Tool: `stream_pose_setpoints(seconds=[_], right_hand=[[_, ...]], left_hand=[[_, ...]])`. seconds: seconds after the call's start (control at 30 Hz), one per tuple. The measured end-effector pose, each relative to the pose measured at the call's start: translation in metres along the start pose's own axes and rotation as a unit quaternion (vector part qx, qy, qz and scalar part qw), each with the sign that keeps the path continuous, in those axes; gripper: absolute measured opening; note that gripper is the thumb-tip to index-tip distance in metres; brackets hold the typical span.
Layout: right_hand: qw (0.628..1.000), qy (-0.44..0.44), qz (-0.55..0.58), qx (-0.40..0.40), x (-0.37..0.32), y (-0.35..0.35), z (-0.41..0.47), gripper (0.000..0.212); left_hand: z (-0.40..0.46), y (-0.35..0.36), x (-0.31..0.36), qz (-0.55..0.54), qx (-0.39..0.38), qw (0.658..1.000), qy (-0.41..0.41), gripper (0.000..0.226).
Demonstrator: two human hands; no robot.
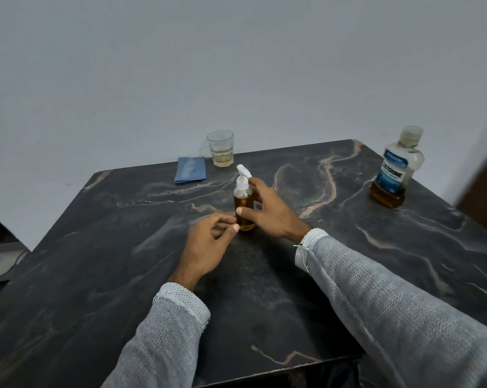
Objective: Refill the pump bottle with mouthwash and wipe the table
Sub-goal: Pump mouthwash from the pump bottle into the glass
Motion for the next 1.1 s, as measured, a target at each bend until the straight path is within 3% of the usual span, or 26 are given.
stream_pose_setpoints(seconds=[0.13, 0.27, 0.43, 0.57, 0.7, 0.8, 0.9, 1.1], right_hand=[[0.999, -0.013, -0.01, 0.037, 0.0, 0.006, 0.006, 0.056], [0.994, -0.006, -0.063, 0.087, 0.001, 0.008, 0.006, 0.062], [0.999, -0.002, -0.038, 0.037, 0.002, 0.01, 0.003, 0.065], [0.997, -0.023, -0.042, 0.06, 0.0, 0.006, 0.0, 0.065], [0.995, -0.021, -0.028, 0.096, 0.002, 0.002, -0.003, 0.08], [0.994, -0.029, -0.011, 0.104, 0.002, -0.003, -0.001, 0.102], [0.992, -0.039, -0.055, 0.106, -0.002, -0.011, 0.006, 0.117], [0.981, -0.037, -0.126, 0.14, -0.01, -0.044, 0.034, 0.109]], left_hand=[[0.002, -0.002, -0.007, -0.015, 0.004, 1.0, 0.004, 0.016], [0.003, -0.003, -0.012, -0.017, 0.011, 1.0, 0.009, 0.016], [0.003, -0.005, -0.017, -0.014, 0.03, 0.999, 0.0, 0.014], [0.004, -0.007, -0.018, -0.017, 0.032, 0.999, -0.002, 0.015], [0.009, -0.008, -0.02, -0.019, 0.029, 0.999, -0.007, 0.015], [0.017, -0.013, -0.021, -0.017, 0.036, 0.999, -0.008, 0.017], [0.032, -0.024, -0.021, -0.009, 0.051, 0.999, -0.01, 0.018], [0.083, -0.052, -0.015, 0.008, 0.103, 0.995, 0.002, 0.022]])
Point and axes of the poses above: each hand's wrist, its own z-axis towards the middle knuckle, its own y-axis out of the palm, x = y × z, the point moved 3 cm from there along z, towards the middle knuckle, and after that the axes turned 11 degrees about -x, right-handed, at the moved point
